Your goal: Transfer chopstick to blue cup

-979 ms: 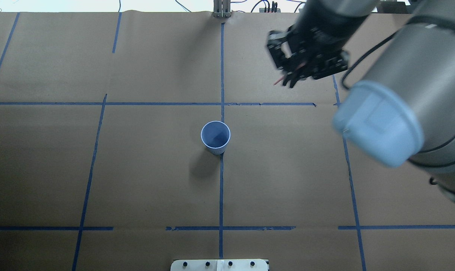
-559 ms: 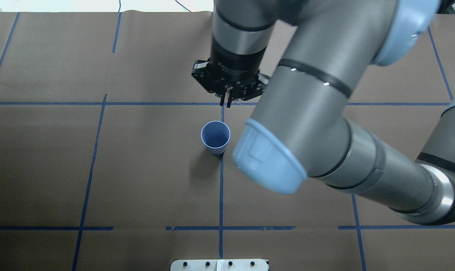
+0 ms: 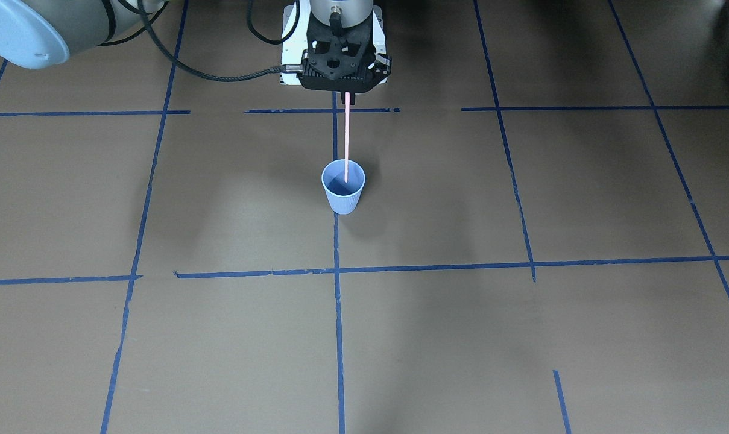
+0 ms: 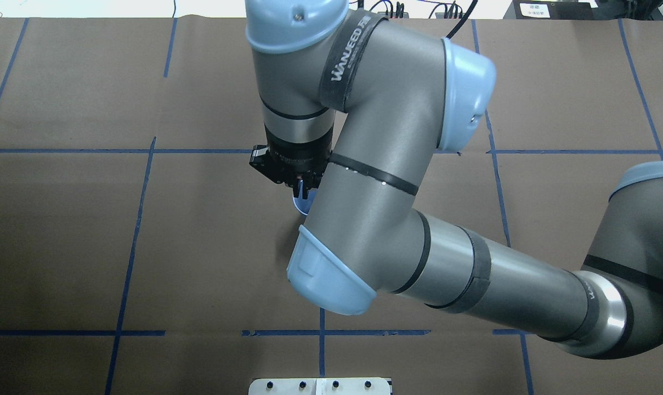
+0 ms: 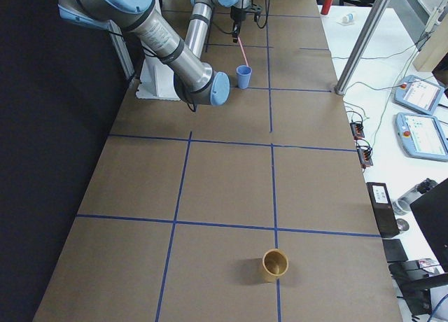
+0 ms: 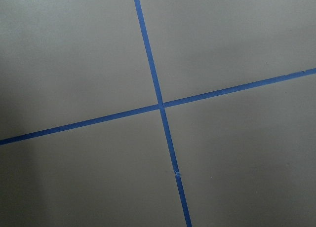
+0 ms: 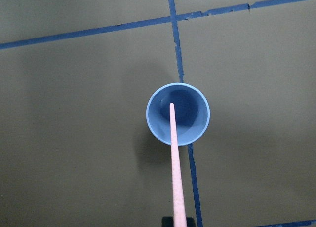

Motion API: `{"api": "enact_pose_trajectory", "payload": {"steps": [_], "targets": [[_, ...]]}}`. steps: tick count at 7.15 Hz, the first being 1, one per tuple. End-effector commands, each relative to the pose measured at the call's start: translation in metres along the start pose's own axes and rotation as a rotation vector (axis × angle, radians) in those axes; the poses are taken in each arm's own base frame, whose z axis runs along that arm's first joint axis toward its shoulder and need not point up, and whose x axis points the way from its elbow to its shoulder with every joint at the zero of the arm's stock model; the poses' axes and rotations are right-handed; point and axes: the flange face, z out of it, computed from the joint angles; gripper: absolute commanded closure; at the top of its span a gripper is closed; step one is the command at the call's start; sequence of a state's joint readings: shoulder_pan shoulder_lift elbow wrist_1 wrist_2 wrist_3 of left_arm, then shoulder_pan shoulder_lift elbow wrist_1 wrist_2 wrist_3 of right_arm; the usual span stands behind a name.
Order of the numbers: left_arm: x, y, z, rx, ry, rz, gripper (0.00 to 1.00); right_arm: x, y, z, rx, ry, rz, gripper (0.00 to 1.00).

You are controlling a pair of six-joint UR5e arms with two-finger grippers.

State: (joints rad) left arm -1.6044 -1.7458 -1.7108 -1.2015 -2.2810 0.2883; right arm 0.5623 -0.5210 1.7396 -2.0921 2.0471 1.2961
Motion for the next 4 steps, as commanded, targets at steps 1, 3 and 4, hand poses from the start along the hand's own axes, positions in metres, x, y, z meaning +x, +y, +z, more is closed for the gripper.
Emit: {"api": "enact_pose_trajectory", "payload": {"steps": [1, 3, 4], "targets": [[-0.0007, -0.0006, 0.0005, -0.001, 0.0, -0.002, 0.0, -0.0103, -0.0037, 0.0337, -0.018, 0.015, -0.009, 0.96], [0.0005, -0.0029, -0.0004, 0.001, 0.0, -0.004, 0.0, -0.0067, -0.0041, 0.0387, -0.021, 0.021, -0.007, 0.01], [0.0005, -0.0035, -0.0005, 0.001, 0.0, -0.004, 0.0, -0.0038, -0.006, 0.0434, -0.018, 0.015, -0.012, 0.0]]}}
